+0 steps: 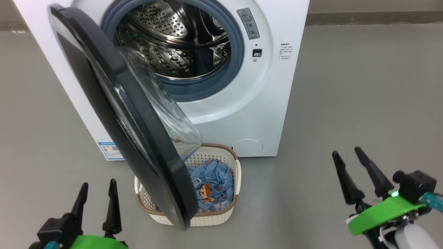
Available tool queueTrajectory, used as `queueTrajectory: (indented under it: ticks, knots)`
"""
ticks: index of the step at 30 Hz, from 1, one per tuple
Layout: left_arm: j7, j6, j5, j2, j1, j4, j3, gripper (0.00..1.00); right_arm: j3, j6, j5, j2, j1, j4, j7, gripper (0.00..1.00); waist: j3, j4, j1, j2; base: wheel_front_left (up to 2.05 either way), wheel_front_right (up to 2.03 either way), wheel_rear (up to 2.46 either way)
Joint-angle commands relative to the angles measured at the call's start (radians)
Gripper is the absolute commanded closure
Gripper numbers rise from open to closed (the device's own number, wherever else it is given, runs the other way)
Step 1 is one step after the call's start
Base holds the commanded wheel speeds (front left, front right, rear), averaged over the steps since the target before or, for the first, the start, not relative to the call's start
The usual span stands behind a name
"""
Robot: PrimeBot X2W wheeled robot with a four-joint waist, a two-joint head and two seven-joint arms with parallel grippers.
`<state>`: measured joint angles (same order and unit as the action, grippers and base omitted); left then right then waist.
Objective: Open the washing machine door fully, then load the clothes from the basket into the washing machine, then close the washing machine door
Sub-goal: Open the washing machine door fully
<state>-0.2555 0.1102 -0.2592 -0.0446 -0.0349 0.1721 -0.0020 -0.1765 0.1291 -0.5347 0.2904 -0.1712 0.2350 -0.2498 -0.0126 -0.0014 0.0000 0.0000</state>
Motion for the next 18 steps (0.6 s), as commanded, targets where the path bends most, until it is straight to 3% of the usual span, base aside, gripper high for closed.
queueTrajectory:
  ticks: [1,7,18]
  knots:
    - [-0.006,-0.003,0.008,-0.01,-0.009,-0.029,0.033,0.0,-0.012,0.002,0.012,0.004,0.006,-0.028,-0.012,0.0,0.0,0.0,0.0,0.0,0.0,0.0,0.0]
    - [-0.006,-0.002,0.014,-0.009,-0.012,-0.035,0.03,0.0,0.019,0.002,0.099,-0.049,0.056,-0.043,-0.012,0.0,0.001,-0.002,0.0,0.0,0.0,0.0,0.0]
    - [-0.006,0.003,0.022,-0.008,-0.011,-0.03,0.026,0.0,0.039,0.002,0.139,-0.062,0.063,-0.04,-0.012,0.0,0.001,-0.003,0.0,0.0,0.0,0.0,0.0]
